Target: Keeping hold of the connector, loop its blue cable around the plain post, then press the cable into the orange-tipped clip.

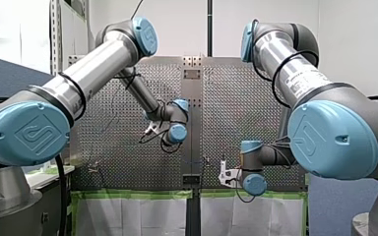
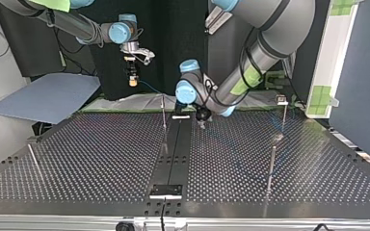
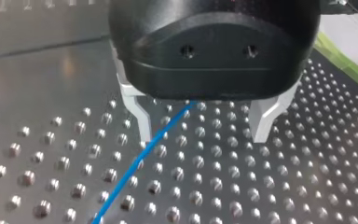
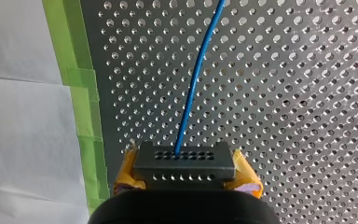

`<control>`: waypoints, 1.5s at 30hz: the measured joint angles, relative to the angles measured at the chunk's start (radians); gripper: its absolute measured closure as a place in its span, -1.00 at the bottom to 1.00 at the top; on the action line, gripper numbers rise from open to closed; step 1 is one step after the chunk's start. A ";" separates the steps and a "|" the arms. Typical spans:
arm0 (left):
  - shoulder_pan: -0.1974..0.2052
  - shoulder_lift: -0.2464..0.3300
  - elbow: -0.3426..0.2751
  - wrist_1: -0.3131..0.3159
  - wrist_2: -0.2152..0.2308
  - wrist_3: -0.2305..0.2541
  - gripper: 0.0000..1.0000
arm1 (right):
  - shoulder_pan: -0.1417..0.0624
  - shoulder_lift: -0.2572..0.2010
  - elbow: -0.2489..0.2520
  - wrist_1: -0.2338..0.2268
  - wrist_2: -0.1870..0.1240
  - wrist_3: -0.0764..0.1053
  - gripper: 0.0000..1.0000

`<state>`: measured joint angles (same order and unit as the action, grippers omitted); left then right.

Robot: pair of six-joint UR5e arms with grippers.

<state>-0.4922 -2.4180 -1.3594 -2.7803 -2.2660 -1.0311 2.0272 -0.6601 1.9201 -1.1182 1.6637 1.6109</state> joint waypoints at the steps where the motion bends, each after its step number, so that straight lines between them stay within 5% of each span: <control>1: -0.002 -0.002 0.000 0.002 0.002 0.000 -1.00 | 0.000 0.000 0.000 0.000 0.000 0.000 1.00; 19: -0.034 -0.112 0.016 0.013 -0.014 0.007 -1.00 | 0.000 0.000 0.000 -0.001 0.001 0.000 1.00; 34: -0.044 -0.131 0.021 0.018 0.023 -0.060 -1.00 | -0.002 0.000 0.000 0.008 0.000 -0.006 1.00; 45: -0.061 -0.216 0.058 -0.027 0.076 -0.128 -1.00 | -0.003 0.001 0.000 0.004 -0.002 -0.017 1.00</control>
<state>-0.5533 -2.6345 -1.3018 -2.8075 -2.1897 -1.1587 2.0244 -0.6594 1.9201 -1.1143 1.6617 1.5943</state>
